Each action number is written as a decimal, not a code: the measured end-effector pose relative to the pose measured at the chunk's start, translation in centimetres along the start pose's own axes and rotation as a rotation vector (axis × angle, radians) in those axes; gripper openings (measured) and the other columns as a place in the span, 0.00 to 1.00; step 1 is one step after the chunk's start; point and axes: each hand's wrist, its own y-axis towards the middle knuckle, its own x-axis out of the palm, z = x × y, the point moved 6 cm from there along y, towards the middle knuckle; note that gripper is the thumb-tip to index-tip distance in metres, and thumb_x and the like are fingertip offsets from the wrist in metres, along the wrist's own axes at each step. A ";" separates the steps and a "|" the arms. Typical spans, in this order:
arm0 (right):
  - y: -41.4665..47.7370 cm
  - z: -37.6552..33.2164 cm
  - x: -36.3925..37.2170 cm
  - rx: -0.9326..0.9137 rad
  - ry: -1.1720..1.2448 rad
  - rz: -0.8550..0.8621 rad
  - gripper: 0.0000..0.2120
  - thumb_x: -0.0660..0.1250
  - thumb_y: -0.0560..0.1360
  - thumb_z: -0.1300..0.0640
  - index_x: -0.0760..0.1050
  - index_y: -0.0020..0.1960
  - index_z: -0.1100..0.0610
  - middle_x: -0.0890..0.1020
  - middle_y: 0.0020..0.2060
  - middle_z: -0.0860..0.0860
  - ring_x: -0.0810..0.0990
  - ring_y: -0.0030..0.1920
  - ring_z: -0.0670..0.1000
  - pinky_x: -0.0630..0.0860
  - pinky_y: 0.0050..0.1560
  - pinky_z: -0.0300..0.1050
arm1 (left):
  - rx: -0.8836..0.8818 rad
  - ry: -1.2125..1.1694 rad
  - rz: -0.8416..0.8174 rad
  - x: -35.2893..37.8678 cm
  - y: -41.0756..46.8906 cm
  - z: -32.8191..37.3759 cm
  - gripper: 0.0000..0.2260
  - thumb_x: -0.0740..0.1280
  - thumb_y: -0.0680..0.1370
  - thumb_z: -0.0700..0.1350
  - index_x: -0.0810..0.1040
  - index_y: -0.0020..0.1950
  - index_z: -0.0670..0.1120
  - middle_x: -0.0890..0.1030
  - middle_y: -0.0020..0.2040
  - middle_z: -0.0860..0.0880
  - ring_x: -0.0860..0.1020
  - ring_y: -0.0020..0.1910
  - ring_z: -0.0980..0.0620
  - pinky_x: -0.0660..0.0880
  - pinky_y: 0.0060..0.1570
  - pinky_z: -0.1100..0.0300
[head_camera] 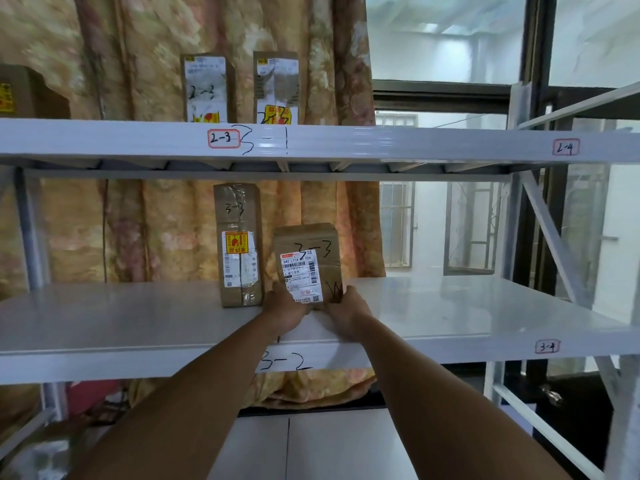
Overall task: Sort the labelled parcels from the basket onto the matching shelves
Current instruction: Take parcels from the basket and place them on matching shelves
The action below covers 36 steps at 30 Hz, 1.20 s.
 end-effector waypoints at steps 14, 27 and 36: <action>-14.5 -4.2 -0.3 -0.243 -0.770 -0.037 0.27 0.53 0.85 0.42 0.65 0.78 0.54 0.71 0.76 0.54 0.70 0.73 0.58 0.70 0.69 0.55 | 0.247 0.767 -0.112 -7.2 -19.5 6.0 0.27 0.54 0.83 0.62 0.67 0.77 0.49 0.70 0.75 0.43 0.69 0.73 0.41 0.65 0.72 0.45; -32.5 -4.9 -3.7 -0.314 -0.860 -0.002 0.30 0.50 0.84 0.37 0.60 0.81 0.52 0.64 0.80 0.53 0.64 0.78 0.57 0.64 0.75 0.56 | 0.183 0.889 -0.071 -12.1 -38.2 8.7 0.32 0.52 0.80 0.69 0.64 0.79 0.53 0.65 0.79 0.46 0.63 0.76 0.42 0.57 0.76 0.45; -49.7 -5.0 -5.8 -0.337 -0.853 -0.024 0.32 0.49 0.84 0.37 0.55 0.83 0.50 0.59 0.83 0.52 0.57 0.82 0.57 0.54 0.79 0.58 | 0.109 0.858 -0.049 -15.8 -56.1 10.8 0.29 0.50 0.81 0.66 0.57 0.81 0.57 0.58 0.82 0.49 0.58 0.79 0.43 0.54 0.78 0.44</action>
